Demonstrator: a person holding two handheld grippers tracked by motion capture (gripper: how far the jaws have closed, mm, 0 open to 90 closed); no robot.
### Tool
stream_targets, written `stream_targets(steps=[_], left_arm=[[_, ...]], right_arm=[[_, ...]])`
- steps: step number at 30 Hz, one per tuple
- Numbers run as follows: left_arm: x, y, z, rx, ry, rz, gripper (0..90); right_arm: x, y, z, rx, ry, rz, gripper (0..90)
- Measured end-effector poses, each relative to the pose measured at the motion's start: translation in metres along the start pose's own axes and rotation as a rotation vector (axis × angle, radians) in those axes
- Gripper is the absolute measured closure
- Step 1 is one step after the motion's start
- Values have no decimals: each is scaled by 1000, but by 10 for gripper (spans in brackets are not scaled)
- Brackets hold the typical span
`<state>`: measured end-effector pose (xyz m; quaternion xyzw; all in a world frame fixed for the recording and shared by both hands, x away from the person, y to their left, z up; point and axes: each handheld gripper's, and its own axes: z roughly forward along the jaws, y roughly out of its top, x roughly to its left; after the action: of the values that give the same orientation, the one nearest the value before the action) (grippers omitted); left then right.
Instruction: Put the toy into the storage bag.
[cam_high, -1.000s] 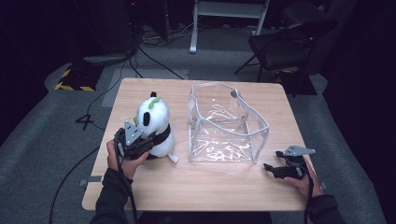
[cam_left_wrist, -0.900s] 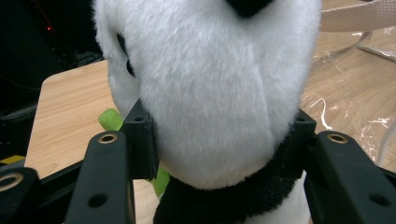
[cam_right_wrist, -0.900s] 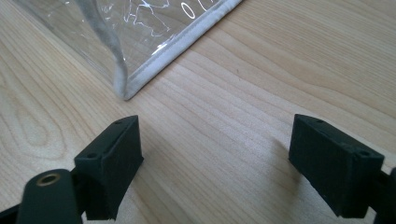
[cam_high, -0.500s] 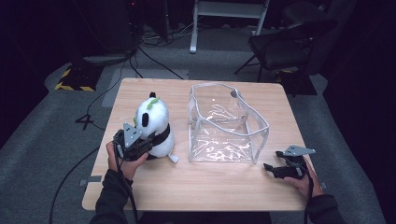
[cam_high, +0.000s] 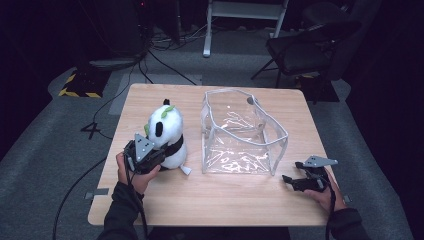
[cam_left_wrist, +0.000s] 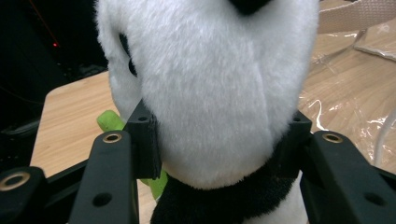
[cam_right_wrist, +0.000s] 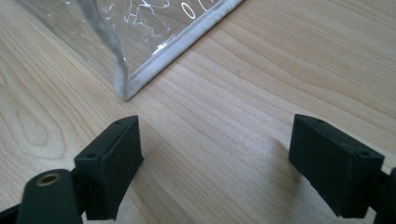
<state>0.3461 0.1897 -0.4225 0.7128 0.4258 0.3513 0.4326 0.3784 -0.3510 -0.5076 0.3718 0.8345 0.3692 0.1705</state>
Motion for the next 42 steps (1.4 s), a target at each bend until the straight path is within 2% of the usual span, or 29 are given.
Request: stream_targets(steps=[4, 7, 9, 14, 17, 22, 27, 42], left_arm=[[-2, 1, -3, -44, -5, -8, 492], [-4, 7, -7, -69, 15, -3, 493], [-5, 10, -9, -90, 13, -13, 493], [-5, 17, -14, -115, 23, -14, 492], [-2, 22, -13, -142, 8, -37, 492], [0, 33, -10, -152, 16, -37, 490], [3, 49, -8, -179, 9, -47, 489], [3, 107, -10, -253, 9, -7, 489]], right_arm=[[0, 0, 0, 0, -1, -1, 171], [0, 0, 0, 0, 0, 0, 171], [0, 0, 0, 0, 0, -1, 171], [0, 0, 0, 0, 0, -1, 171], [0, 0, 0, 0, 0, -1, 171], [0, 0, 0, 0, 0, -1, 171], [0, 0, 0, 0, 0, -1, 171], [0, 0, 0, 0, 0, -1, 171]])
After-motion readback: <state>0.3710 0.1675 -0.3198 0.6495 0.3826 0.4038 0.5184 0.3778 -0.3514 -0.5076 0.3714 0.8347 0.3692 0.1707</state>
